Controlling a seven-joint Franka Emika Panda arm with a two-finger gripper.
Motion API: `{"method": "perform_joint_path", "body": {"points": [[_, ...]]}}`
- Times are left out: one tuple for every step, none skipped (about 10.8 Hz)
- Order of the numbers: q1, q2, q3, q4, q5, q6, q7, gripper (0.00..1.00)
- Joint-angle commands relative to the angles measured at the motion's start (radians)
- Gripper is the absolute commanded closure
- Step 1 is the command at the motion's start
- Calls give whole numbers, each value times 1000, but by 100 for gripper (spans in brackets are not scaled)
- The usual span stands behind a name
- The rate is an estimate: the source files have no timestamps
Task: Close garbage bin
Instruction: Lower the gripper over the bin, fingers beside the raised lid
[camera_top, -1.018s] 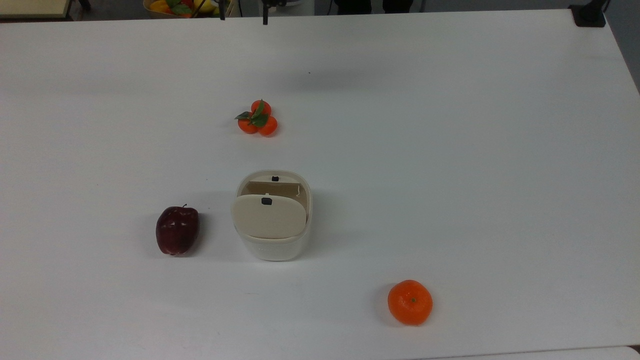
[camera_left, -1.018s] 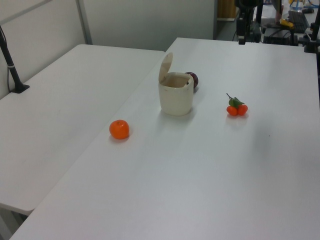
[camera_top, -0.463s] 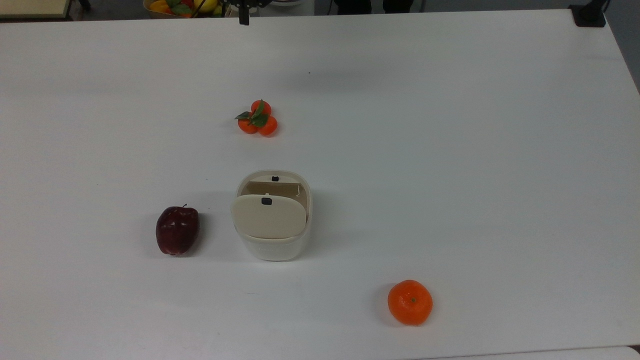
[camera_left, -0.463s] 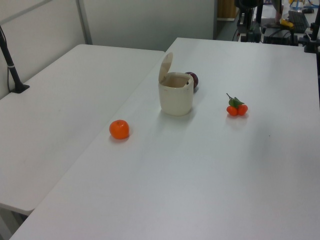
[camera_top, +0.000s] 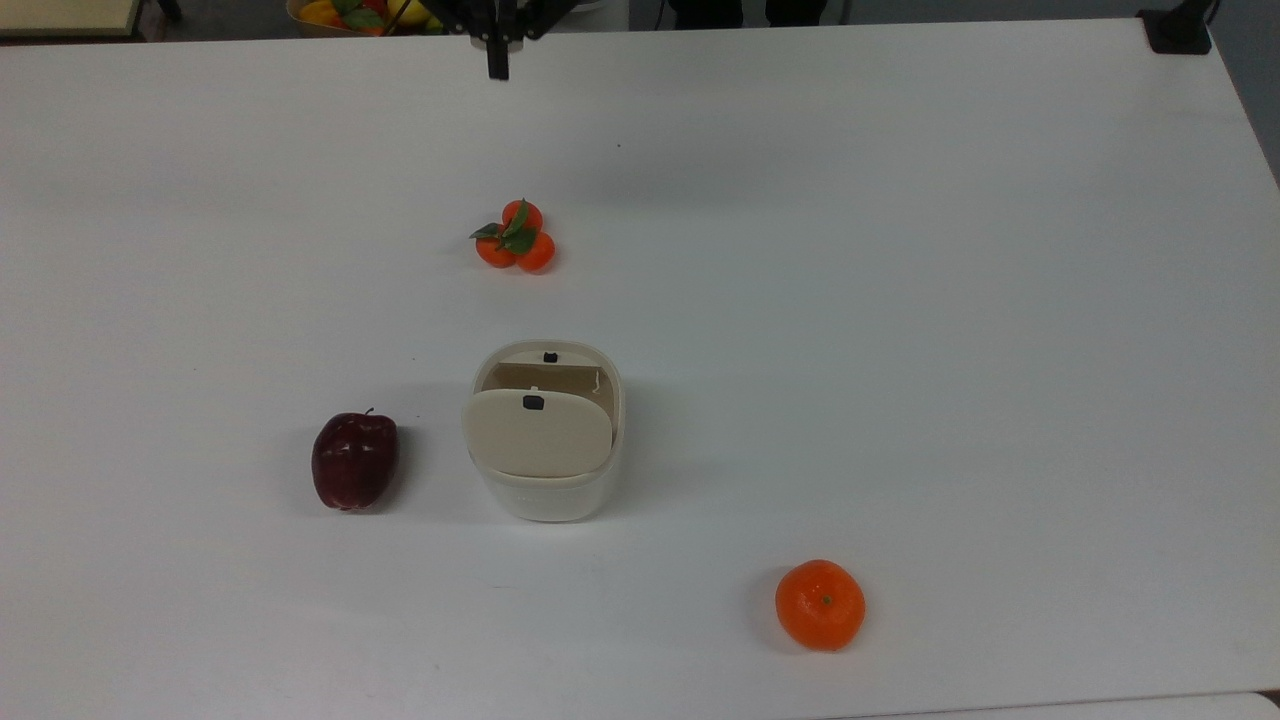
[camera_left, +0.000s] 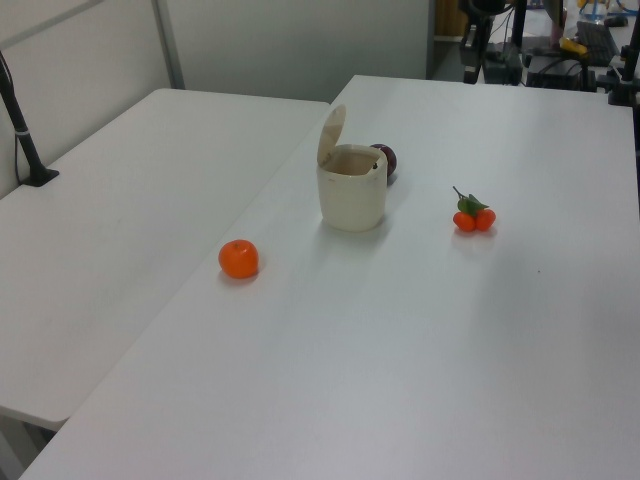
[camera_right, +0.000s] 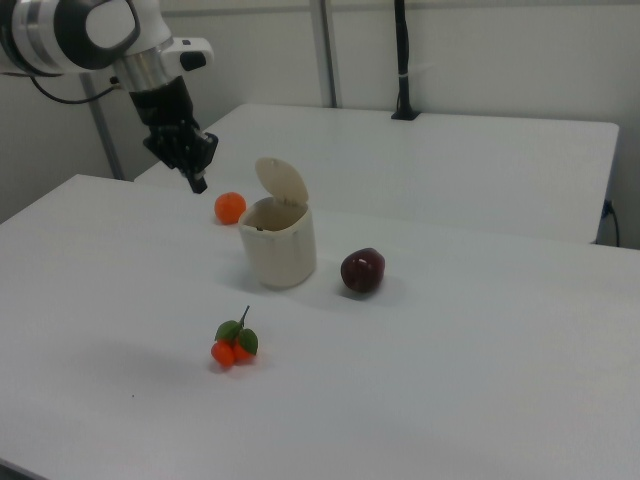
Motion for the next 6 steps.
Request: {"method": "perform_joint_path", "body": {"points": [[4, 40, -7, -6, 17, 249, 68, 100], [7, 54, -6, -6, 15, 315, 88, 100], [7, 80, -6, -6, 15, 411, 97, 100], [7, 107, -6, -6, 15, 502, 97, 100], [9, 144, -6, 8, 15, 593, 97, 100], [9, 182, -6, 25, 15, 660, 97, 100]]}}
